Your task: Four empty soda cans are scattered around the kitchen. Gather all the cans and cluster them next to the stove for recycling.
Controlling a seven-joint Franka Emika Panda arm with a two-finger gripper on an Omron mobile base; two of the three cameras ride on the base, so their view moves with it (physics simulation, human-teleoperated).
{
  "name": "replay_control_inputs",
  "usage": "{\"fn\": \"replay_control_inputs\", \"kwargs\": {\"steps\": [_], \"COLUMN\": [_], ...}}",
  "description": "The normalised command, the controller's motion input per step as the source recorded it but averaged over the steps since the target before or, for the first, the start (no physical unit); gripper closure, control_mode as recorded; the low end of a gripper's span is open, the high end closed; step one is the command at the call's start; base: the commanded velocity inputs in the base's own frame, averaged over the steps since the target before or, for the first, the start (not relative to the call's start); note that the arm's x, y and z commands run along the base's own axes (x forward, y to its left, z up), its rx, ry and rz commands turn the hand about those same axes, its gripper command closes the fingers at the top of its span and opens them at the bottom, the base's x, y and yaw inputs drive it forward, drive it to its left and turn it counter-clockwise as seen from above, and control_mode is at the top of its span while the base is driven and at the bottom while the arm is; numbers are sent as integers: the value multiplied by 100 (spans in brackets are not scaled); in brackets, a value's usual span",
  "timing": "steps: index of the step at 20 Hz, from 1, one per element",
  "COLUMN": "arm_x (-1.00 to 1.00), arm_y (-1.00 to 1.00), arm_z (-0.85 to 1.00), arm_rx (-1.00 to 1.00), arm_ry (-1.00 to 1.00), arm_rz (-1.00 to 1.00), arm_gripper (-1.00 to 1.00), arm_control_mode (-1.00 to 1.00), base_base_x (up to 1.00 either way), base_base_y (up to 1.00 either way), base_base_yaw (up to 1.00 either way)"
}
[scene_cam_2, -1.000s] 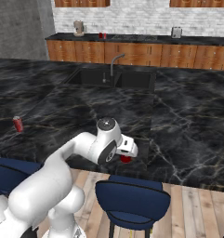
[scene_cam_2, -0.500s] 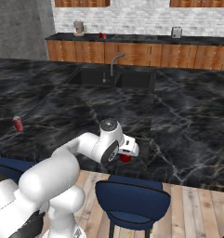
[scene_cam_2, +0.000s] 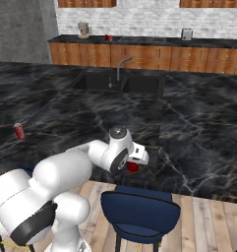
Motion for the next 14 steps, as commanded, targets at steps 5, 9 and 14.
{"fn": "replay_control_inputs", "kwargs": {"steps": [5, 9, 14], "arm_x": [24, 23, 24], "arm_y": [-9, -8, -3], "arm_z": [-13, -13, -16], "arm_rx": [0, 0, 0], "arm_ry": [1, 1, 2], "arm_rz": [0, 0, 0], "arm_gripper": [-100, -100, -100], "arm_control_mode": [-100, -100, -100], "base_base_x": [0, 0, 0], "base_base_y": [0, 0, 0], "base_base_yaw": [0, 0, 0]}}
